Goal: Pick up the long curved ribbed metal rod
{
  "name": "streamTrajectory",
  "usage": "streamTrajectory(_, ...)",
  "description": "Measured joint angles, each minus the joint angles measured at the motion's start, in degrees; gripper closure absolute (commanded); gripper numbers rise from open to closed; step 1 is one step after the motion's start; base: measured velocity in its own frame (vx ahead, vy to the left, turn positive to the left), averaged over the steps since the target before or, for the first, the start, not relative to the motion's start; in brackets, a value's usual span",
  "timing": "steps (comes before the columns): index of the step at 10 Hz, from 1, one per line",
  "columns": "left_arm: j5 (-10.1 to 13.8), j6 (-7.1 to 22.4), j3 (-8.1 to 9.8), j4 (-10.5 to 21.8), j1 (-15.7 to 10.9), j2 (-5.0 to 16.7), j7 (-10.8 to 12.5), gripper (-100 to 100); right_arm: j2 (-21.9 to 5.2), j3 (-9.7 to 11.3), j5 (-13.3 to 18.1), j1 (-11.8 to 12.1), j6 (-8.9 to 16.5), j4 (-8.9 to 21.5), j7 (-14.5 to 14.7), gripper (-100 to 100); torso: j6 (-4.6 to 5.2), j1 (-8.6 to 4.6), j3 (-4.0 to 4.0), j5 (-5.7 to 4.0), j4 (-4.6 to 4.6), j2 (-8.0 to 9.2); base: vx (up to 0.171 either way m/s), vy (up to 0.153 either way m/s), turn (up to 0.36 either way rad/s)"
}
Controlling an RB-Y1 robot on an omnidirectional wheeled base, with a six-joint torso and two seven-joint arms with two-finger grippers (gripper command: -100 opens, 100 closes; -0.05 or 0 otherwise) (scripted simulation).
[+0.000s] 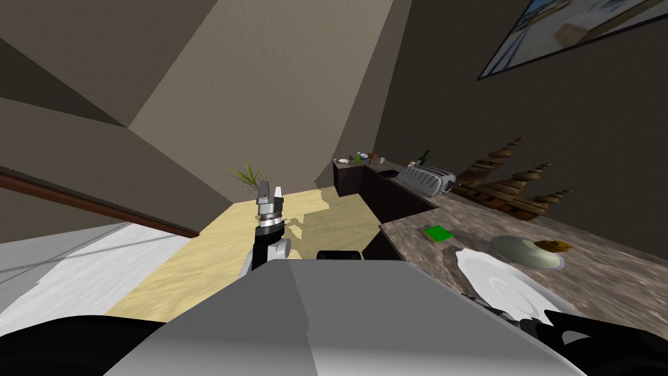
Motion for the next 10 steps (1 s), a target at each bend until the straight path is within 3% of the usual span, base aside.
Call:
streamTrajectory(1, 0.00, 0.00, 0.00, 0.00, 0.00, 0.00, 0.00, 0, 0.00, 0.02, 0.01, -0.02, -0.04, -0.04, -0.20, 100, 0.01, 0.00, -0.05, -0.02, -0.03, -0.08, 0.000, 0.000, 0.000)
streamTrajectory(5, 0.00, 0.00, 0.00, 0.00, 0.00, 0.00, 0.00, 0, -0.01, -0.03, 0.01, -0.02, -0.05, -0.03, -0.21, 100, 0.01, 0.01, -0.08, -0.05, -0.04, -0.12, 0.000, 0.000, 0.000)
streamTrajectory(6, 0.00, 0.00, 0.00, 0.00, 0.00, 0.00, 0.00, 0, -0.02, -0.03, 0.02, -0.02, -0.05, -0.04, -0.20, 0, 0.02, 0.01, -0.08, -0.05, -0.04, -0.12, 0.000, 0.000, 0.000)
streamTrajectory(7, 0.00, 0.00, 0.00, 0.00, 0.00, 0.00, 0.00, 0, -0.02, -0.03, 0.02, -0.02, -0.05, -0.04, -0.19, 100, 0.02, 0.01, -0.08, -0.05, -0.04, -0.12, 0.079, 0.010, -0.211)
streamTrajectory(10, 0.00, 0.00, 0.00, 0.00, 0.03, 0.00, 0.00, 0, 0.35, -2.48, -1.63, -0.63, 1.08, 2.76, 4.05, 100, 0.07, 0.13, -0.35, -0.03, -0.14, -0.60, 0.113, 0.033, -0.113)
